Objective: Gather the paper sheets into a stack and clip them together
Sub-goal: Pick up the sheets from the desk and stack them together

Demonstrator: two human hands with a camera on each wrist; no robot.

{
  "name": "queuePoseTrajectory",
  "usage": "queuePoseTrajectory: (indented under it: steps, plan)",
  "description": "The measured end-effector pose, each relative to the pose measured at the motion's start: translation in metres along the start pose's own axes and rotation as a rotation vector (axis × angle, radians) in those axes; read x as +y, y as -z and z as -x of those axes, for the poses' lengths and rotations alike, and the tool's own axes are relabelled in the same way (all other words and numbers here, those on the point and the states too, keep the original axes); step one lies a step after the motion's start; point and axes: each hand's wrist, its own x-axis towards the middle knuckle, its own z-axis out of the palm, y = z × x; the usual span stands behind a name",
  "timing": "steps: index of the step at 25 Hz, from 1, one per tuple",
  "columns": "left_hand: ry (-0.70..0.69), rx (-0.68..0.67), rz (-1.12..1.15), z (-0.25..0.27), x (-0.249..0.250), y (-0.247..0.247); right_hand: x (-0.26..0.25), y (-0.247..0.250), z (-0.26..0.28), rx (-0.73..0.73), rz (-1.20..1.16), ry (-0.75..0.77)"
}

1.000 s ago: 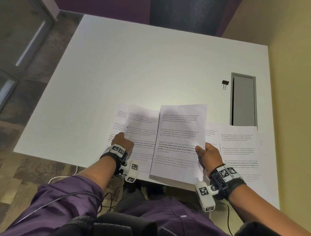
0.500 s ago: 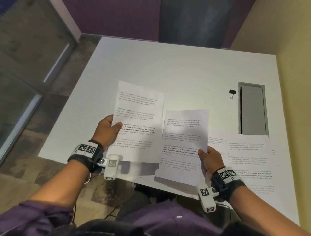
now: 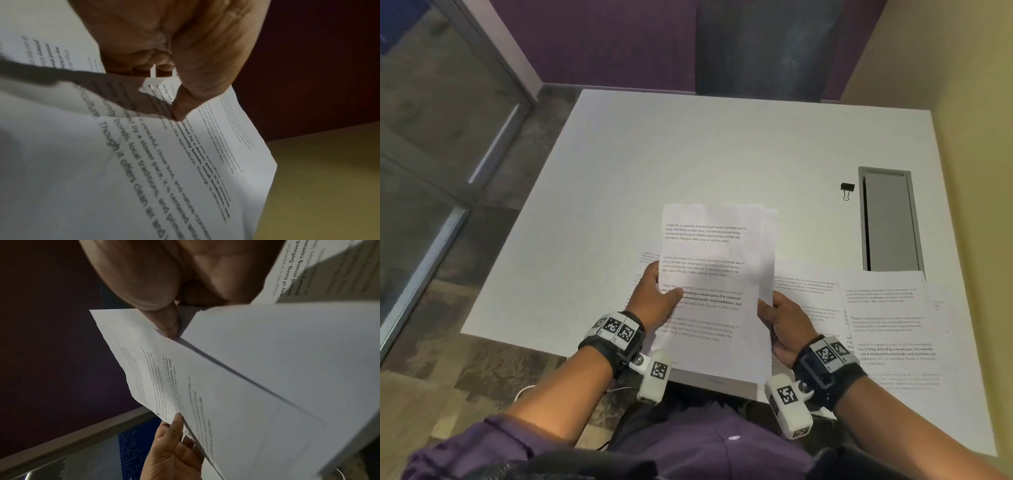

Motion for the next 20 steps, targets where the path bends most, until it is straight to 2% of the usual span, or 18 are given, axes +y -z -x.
queuePoseTrajectory:
  steps: [6, 10, 14, 17, 20]
  plan:
    - [-0.014, -0.184, 0.111, -0.013, -0.005, 0.003, -0.007, -0.007, 0.005, -0.118, -0.032, -0.009]
    - [0.027, -0.235, 0.166, -0.026, -0.009, 0.006, -0.007, -0.007, -0.003, -0.156, -0.029, -0.016]
    - [0.088, -0.233, 0.168, -0.037, -0.008, 0.018, -0.009, -0.016, -0.003, -0.135, -0.043, -0.008]
    - [0.151, -0.213, 0.271, -0.046, -0.004, 0.029, -0.018, -0.029, -0.005, -0.159, -0.093, 0.016]
    - [0.245, -0.159, 0.419, -0.059, -0.001, 0.038, -0.027, -0.044, -0.003, -0.149, -0.332, -0.016]
